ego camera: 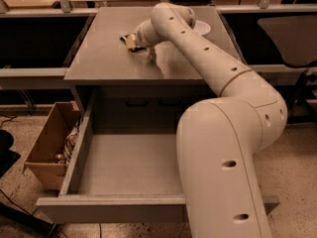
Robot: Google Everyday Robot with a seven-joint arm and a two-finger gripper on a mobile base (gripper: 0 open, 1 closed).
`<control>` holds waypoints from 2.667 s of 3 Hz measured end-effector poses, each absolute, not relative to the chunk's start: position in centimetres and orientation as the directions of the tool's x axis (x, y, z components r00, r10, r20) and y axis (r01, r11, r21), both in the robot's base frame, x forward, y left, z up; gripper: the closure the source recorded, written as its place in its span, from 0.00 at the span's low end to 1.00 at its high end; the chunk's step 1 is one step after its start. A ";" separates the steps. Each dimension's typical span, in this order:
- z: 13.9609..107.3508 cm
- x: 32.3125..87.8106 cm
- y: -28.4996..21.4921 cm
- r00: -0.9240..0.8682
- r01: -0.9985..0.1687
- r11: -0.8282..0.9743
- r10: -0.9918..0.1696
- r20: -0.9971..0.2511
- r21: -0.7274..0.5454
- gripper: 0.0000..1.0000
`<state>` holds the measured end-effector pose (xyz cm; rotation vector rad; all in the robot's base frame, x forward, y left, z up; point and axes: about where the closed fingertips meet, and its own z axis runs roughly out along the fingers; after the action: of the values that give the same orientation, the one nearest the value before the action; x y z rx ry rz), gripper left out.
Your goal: Place rxbar chocolate into top drawer
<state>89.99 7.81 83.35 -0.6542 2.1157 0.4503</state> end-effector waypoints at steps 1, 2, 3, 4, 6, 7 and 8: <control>83.3 90.0 7.8 -0.499 -0.597 0.798 -0.290 -0.817 0.082 1.00; 83.4 90.0 7.8 -0.499 -0.597 0.798 -0.290 -0.817 0.082 1.00; 83.9 90.0 7.7 -0.499 -0.597 0.798 -0.290 -0.817 0.082 1.00; 85.3 89.8 5.9 -0.487 -0.581 0.811 -0.278 -0.828 0.070 1.00; 94.7 83.8 -0.8 -0.402 -0.545 0.838 -0.298 -0.866 -0.035 1.00; 97.6 77.4 -3.9 -0.422 -0.521 0.846 -0.373 -0.826 -0.116 1.00; 98.5 69.8 -7.0 -0.475 -0.529 0.835 -0.436 -0.765 -0.147 1.00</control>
Offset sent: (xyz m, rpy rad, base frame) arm 0.0000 0.0000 0.0000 0.0000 0.0000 0.0000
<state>69.83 -7.05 98.48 -0.7031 2.1400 0.1367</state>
